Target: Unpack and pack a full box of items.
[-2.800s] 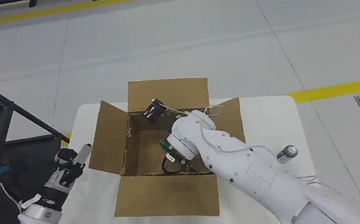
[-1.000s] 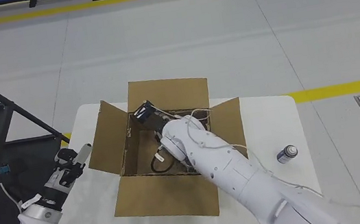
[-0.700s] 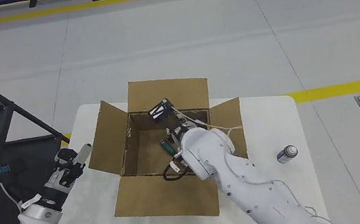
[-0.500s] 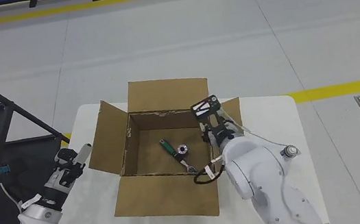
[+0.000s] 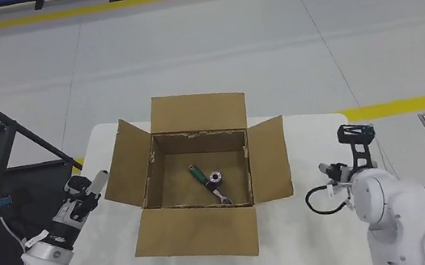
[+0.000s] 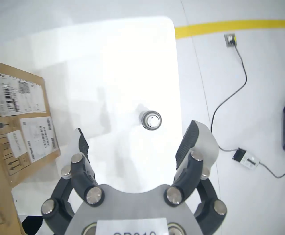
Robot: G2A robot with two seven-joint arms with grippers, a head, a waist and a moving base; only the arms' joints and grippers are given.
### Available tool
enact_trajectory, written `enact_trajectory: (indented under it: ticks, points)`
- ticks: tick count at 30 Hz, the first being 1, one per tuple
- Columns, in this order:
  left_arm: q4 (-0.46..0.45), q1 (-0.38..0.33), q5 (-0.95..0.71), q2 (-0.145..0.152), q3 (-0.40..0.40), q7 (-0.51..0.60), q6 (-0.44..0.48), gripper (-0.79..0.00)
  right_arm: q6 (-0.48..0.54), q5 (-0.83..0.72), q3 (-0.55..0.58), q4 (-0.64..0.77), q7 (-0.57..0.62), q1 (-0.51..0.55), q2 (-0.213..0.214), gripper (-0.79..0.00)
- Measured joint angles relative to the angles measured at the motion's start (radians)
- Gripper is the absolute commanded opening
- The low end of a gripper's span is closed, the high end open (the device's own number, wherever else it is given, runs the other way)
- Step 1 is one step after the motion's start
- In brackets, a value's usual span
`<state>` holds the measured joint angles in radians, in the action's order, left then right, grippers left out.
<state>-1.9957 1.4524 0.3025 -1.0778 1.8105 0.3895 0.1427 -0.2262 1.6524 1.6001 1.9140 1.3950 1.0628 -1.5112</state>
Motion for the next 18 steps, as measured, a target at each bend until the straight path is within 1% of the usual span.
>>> enact_trajectory:
  ticks: [3, 7, 14, 15, 17, 18]
  points:
    - [0.0, 0.0, 0.0, 0.0, 0.0, 0.0, 0.0, 0.0, 0.001, -0.031, 0.046, -0.088, 0.024, -0.03, 0.004, 0.0]
    - [0.0, 0.0, 0.0, 0.0, 0.0, 0.0, 0.0, 0.0, 0.04, -0.097, 0.088, -0.201, 0.024, -0.069, 0.01, 0.0]
    - [0.0, 0.0, 0.0, 0.0, 0.0, 0.0, 0.0, 0.0, 0.048, -0.116, 0.113, -0.338, -0.001, -0.125, 0.02, 0.0]
    - [0.0, 0.0, 0.0, 0.0, 0.0, 0.0, 0.0, 0.0, 0.051, -0.121, 0.118, -0.357, -0.005, -0.133, 0.022, -0.009]
    - [0.0, 0.0, 0.0, 0.0, 0.0, 0.0, 0.0, 0.0, 0.058, -0.131, 0.122, -0.384, -0.012, -0.145, 0.024, -0.089]
    - [0.0, 0.0, 0.0, 0.0, 0.0, 0.0, 0.0, 0.0, 0.06, -0.135, 0.123, -0.397, -0.015, -0.15, 0.025, -0.114]
